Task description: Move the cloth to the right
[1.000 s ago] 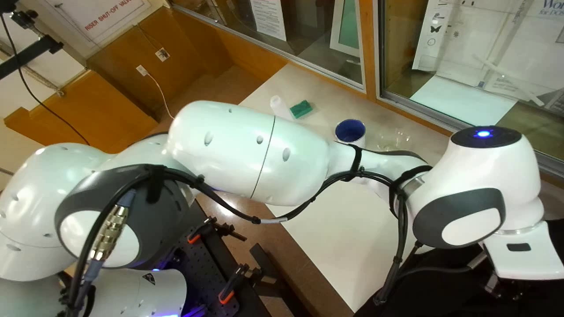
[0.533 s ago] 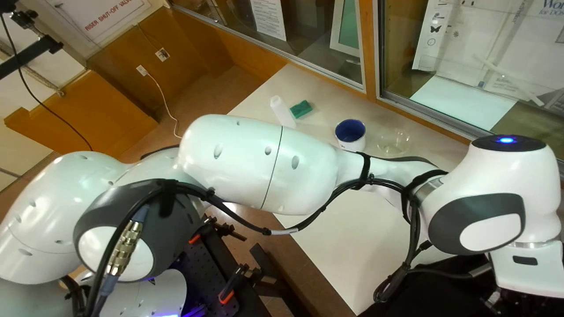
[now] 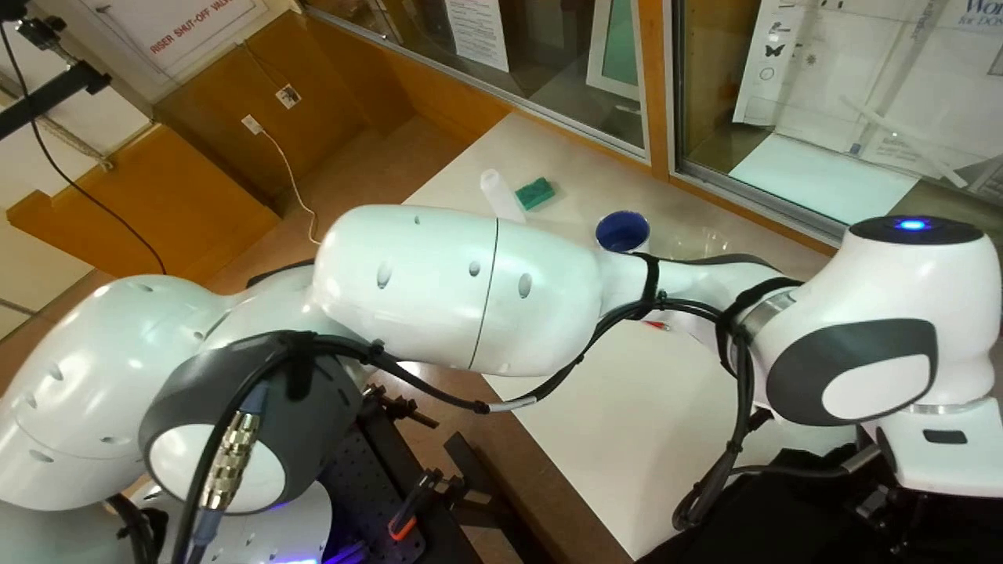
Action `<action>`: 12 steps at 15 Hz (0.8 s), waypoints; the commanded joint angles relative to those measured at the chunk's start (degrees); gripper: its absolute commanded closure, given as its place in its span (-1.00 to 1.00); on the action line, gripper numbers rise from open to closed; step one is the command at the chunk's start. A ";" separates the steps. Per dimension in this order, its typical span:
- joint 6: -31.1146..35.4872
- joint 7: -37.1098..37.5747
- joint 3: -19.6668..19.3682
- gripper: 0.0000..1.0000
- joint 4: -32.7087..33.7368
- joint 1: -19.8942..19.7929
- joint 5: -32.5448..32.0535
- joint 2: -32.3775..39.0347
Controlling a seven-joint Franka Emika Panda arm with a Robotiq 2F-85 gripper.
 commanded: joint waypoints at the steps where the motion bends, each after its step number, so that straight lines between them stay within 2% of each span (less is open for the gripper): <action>1: 0.39 -8.75 3.94 -0.71 -3.67 0.46 0.80 -5.12; 2: -0.37 -10.88 5.01 -0.88 -4.48 0.53 0.99 -6.34; 3: -0.20 -13.35 6.16 -0.98 -5.84 0.56 1.16 -7.84; 8: 1.27 -27.10 11.95 -1.00 -16.29 0.27 2.04 -17.37; 12: 1.95 -38.28 15.03 -1.00 -26.09 0.25 1.19 -25.14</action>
